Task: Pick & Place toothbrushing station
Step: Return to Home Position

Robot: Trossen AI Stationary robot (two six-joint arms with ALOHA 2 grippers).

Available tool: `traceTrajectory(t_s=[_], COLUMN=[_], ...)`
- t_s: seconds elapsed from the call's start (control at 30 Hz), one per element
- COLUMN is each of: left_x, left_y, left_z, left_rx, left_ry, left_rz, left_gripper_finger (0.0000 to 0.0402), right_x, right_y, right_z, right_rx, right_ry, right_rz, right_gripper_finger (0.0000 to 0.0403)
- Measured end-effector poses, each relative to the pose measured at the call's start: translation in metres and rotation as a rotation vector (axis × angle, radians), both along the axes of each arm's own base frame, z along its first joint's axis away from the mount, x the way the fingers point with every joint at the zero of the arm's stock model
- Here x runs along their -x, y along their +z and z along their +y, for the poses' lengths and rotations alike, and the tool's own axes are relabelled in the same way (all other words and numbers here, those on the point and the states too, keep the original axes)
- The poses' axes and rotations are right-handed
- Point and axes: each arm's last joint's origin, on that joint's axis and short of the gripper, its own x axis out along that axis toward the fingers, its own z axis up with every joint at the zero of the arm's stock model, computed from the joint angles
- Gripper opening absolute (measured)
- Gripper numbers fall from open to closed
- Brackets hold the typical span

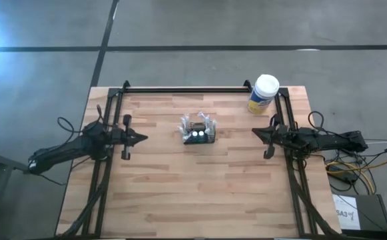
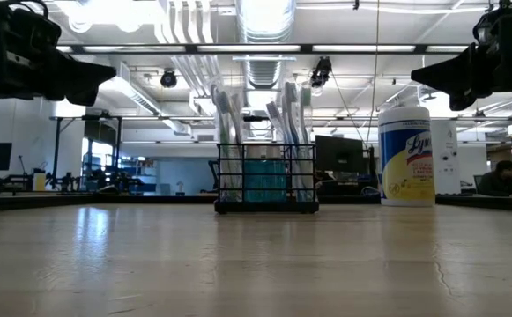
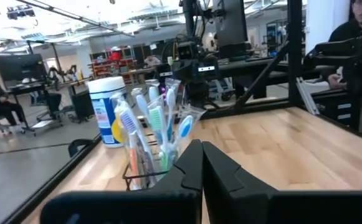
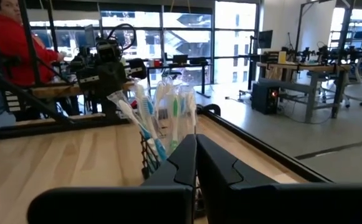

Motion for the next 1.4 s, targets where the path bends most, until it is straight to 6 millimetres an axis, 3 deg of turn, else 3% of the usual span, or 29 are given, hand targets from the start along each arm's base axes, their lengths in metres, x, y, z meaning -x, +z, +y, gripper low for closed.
traceTrajectory(t_s=[0.4,1.4], left_x=[-0.0003,-0.0006], left_y=[0.0002,-0.0001], left_z=[0.0015,0.0017], left_rx=[0.030,0.050], left_ry=[0.049,0.051], left_rz=[-0.003,-0.003], left_gripper_finger=[0.0017,0.0014], right_x=[-0.0001,-0.0002], right_y=[0.0001,0.0000], right_z=[0.0000,0.0000], right_rx=[-0.017,-0.016], right_ry=[0.002,0.002], right_rz=[-0.005,-0.003], right_gripper_finger=[0.0008,0.0008])
